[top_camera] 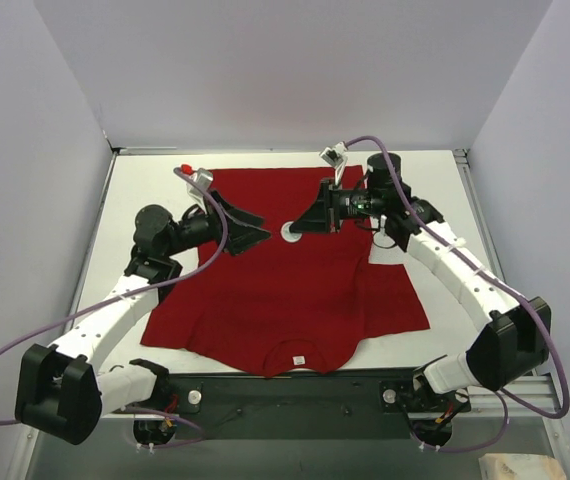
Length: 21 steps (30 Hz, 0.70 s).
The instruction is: Pin the brooch onto the clothing
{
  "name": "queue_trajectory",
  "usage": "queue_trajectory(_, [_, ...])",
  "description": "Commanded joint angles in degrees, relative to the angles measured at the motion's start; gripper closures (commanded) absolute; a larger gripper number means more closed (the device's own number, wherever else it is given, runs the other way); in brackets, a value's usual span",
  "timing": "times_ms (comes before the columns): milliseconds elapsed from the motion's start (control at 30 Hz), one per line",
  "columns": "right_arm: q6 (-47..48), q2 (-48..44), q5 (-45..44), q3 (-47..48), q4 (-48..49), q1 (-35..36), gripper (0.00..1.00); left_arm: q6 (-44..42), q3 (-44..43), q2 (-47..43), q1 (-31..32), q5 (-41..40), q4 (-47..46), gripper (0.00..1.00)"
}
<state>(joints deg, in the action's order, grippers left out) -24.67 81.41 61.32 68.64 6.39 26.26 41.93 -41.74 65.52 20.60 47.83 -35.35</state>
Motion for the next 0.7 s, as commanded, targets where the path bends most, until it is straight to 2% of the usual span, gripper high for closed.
queue_trajectory(0, [18.2,0.6,4.4,8.3,-21.6,0.9,1.00,-0.8,-8.9,3.1,-1.2,8.6,8.1,0.25])
queue_trajectory(33, [18.7,0.6,4.6,8.6,-22.3,1.1,1.00,-1.1,-10.2,3.7,-1.3,9.2,12.5,0.25])
queue_trajectory(100, [19.8,0.7,4.7,9.7,-23.5,1.6,1.00,-1.3,-12.4,5.1,-1.2,11.7,14.9,0.25])
queue_trajectory(267, [22.9,1.7,3.1,12.2,-28.0,3.4,1.00,-0.6,-12.5,6.3,-1.1,14.6,15.6,0.25])
queue_trajectory(433, [23.0,2.7,2.5,12.9,-28.5,4.4,1.00,-0.4,-12.9,9.0,-0.2,16.6,18.1,0.25])
queue_trajectory(667, [22.8,3.1,1.6,12.9,-28.6,5.0,1.00,-4.1,-15.0,10.5,2.4,15.6,23.2,0.38])
